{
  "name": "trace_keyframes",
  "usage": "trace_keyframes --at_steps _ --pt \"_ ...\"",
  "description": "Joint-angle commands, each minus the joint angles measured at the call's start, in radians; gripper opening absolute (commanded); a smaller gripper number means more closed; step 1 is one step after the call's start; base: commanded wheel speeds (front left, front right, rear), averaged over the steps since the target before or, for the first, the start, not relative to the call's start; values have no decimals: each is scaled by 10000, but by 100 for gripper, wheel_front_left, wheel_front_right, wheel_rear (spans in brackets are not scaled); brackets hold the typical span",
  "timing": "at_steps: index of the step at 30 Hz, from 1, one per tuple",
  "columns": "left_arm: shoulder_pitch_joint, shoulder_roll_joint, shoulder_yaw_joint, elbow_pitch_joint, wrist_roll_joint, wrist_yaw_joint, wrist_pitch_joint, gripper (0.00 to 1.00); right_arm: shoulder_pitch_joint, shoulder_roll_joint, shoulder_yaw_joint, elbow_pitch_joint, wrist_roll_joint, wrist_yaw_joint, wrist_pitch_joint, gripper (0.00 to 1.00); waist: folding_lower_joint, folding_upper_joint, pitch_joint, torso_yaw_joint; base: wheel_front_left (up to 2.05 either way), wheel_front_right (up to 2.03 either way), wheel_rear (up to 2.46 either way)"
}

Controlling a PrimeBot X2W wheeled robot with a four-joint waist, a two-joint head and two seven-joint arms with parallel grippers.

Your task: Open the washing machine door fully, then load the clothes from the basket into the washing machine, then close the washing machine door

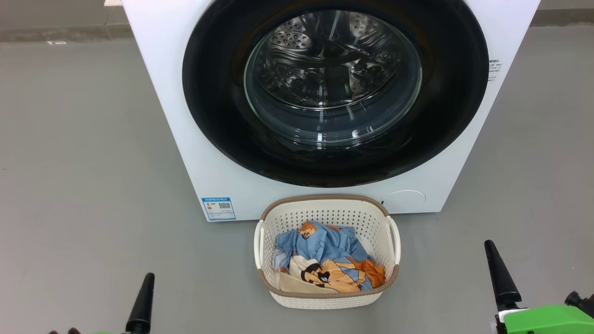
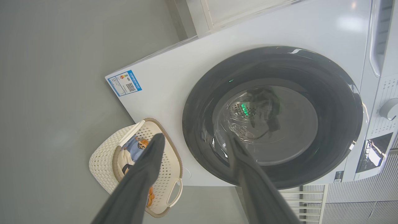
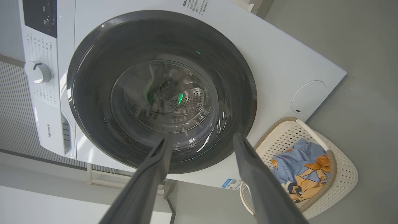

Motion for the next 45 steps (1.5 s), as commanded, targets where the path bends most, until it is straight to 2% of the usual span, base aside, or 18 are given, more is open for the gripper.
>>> trace_keyframes --at_steps 1,11,27,45 --pt "-161 177 102 -351 356 -35 -149 100 -62 -161 116 -380 -362 7 -129 100 -1 0 5 2 0 0 0" --pt "-103 204 6 -604 2277 -30 -443 100 24 -344 372 -668 -2316 8 -421 100 -1 0 30 23 0 0 0" --pt "35 250 -346 -1015 5474 450 -945 100 170 -400 404 -540 -5256 10 -919 100 -1 0 38 25 0 0 0" --pt "187 297 -650 -1340 7968 765 -1446 100 177 -578 569 -18 -7852 12 -1416 100 -1 0 26 78 0 0 0"
